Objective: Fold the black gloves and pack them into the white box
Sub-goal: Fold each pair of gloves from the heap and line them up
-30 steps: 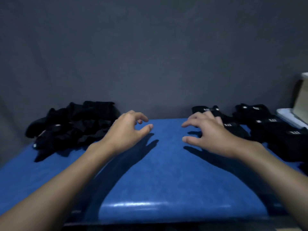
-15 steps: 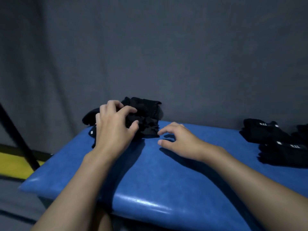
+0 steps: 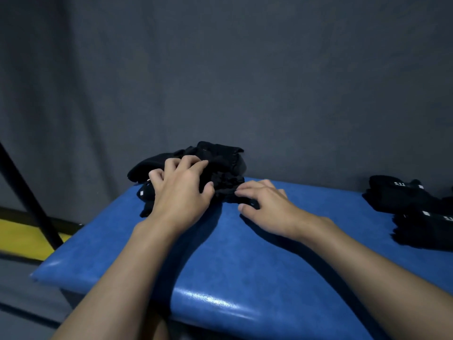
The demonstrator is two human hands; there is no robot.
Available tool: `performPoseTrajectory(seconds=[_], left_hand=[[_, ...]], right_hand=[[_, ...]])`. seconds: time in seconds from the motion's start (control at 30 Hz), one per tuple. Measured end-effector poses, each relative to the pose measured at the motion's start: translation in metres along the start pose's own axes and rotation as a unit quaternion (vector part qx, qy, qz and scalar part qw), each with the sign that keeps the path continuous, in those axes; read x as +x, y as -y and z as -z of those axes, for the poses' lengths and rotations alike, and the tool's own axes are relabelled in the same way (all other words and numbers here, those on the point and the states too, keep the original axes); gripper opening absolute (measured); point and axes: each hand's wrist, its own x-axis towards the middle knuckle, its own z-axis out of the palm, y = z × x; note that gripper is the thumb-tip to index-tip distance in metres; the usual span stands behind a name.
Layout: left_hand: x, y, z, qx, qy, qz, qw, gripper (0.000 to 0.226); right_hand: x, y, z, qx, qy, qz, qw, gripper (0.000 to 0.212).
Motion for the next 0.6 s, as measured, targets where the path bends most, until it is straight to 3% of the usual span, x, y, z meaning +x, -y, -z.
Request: performPoseTrajectory(seconds=[0.2, 0.33, 0.43, 0.6], left_hand=[[-0.002, -0.021, -0.008, 0.022, -0.016, -0.064, 0.998, 0.039], [-0.002, -0.030, -0.020, 0.088, 0.036, -0.115, 0.989, 0.051], [-0.004, -0.035, -0.030, 0.144, 0.071, -0.118, 0.980, 0.060], [0.002, -0.046, -0.033, 0.147, 0.060, -0.084, 0.984, 0.052]], right_hand=[[-0.034, -0.027, 0.025, -0.016, -0.029, -0.009, 0.999, 0.037], [-0.060, -0.047, 0.042, -0.026, -0.068, -0.012, 0.997, 0.030], [-0.078, -0.063, 0.053, -0.014, -0.089, -0.029, 0.996, 0.024], [-0.102, -0.083, 0.060, 0.022, -0.112, -0.071, 0.991, 0.010]])
